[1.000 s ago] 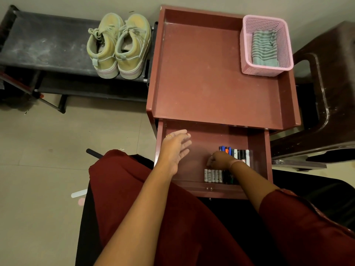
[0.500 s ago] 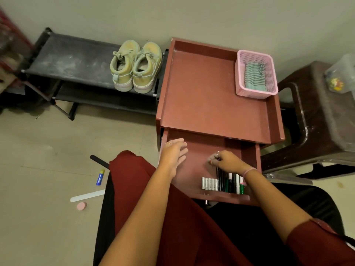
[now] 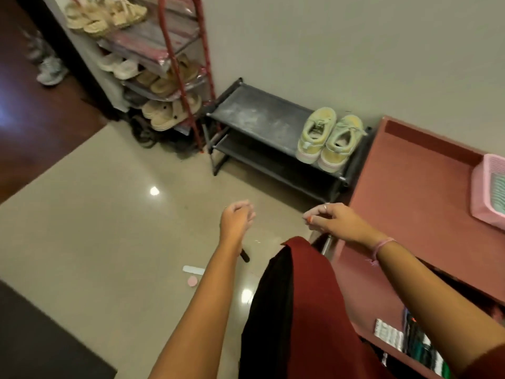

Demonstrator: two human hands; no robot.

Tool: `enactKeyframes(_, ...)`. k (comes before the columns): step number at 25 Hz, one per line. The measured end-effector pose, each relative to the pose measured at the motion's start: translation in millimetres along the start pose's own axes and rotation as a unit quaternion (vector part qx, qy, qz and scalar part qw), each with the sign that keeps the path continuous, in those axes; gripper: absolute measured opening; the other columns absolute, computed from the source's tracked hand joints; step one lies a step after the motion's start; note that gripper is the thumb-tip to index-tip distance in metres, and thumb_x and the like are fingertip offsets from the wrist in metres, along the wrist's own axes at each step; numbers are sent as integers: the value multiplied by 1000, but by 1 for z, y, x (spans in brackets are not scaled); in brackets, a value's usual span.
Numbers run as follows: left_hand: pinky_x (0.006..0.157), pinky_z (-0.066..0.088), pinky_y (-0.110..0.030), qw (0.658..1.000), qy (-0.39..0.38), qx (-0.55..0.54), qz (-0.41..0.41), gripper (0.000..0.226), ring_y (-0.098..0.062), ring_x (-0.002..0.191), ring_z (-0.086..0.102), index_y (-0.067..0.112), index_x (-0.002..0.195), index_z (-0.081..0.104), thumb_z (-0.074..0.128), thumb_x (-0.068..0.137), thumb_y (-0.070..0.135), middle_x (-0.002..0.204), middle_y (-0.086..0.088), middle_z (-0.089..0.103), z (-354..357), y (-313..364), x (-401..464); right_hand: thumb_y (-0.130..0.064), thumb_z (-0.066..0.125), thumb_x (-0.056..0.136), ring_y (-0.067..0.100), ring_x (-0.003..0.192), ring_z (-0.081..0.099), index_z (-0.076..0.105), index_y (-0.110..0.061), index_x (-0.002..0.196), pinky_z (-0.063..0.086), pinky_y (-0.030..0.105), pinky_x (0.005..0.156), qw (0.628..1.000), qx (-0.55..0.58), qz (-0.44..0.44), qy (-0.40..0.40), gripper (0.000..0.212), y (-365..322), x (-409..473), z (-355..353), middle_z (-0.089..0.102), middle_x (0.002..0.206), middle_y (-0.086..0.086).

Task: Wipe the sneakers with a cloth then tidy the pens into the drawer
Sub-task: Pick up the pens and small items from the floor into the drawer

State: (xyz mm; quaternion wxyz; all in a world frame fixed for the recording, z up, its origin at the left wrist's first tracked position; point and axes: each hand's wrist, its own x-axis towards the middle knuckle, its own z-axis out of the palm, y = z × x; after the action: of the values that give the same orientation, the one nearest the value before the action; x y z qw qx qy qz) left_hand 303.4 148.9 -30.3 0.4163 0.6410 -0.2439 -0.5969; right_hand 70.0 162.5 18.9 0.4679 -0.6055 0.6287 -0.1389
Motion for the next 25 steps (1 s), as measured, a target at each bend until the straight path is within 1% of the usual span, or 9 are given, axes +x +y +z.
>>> enactKeyframes(2,75,52,-24,998,59,15,-8,13,-18,85,66,12,97,64,52,94,8,89,-5,66,-48,-14,29,-14,56,92,-3,71,63,70,-14,92,49,17,65,999,-4,-3,-37,13,-28,43,31,67,87,-11)
enactKeyframes(5,73,47,-31,989,131,43,-50,15,-22,81,61,17,80,57,51,92,11,82,-4,62,-109,-46,59,-13,56,91,11,86,67,67,-17,88,55,24,76,996,-24,14,-81,12,-53,100,82,67,100,-5)
enactKeyframes(8,69,40,-32,981,152,74,-96,11,-24,76,55,17,69,50,51,79,21,79,-7,57,-157,-93,86,-11,52,90,11,81,65,65,-10,99,52,20,70,991,-43,59,-108,16,-50,145,137,66,100,3)
enactKeyframes(11,86,47,-35,964,174,133,-151,17,-32,102,62,8,96,63,50,87,14,103,-13,65,-196,-150,109,-7,48,90,11,77,63,60,-9,108,50,18,65,987,-60,92,-120,22,-30,180,187,64,94,5)
enactKeyframes(14,96,42,-36,940,192,194,-203,39,-33,119,53,-1,129,49,51,91,9,126,-17,58,-220,-197,118,-7,46,90,19,91,64,58,-13,110,50,25,78,984,-83,100,-122,23,-9,208,224,63,96,3)
enactKeyframes(18,90,41,-36,920,236,184,-251,57,-38,120,53,-10,138,29,56,90,7,128,-29,55,-235,-246,130,-10,48,91,19,94,61,57,-17,111,45,24,76,984,-74,100,-130,23,20,230,262,62,106,4)
enactKeyframes(21,92,41,-37,911,242,201,-266,60,-40,120,53,-11,139,29,58,89,4,129,-30,54,-236,-274,136,-11,49,92,18,83,63,58,-15,113,51,28,75,986,-29,123,-106,23,53,236,275,66,94,4)
enactKeyframes(23,94,44,-37,914,216,238,-247,65,-38,117,55,-8,143,28,58,86,3,134,-26,50,-234,-292,137,-12,55,90,19,82,65,60,-14,112,53,35,80,981,-4,163,-103,23,80,229,276,67,87,4)
enactKeyframes(25,101,44,-39,916,154,294,-228,69,-33,121,52,0,148,23,54,86,4,146,-21,37,-228,-305,140,-14,60,87,17,82,64,62,-13,112,52,31,78,969,-13,216,-116,26,104,223,278,68,90,4)
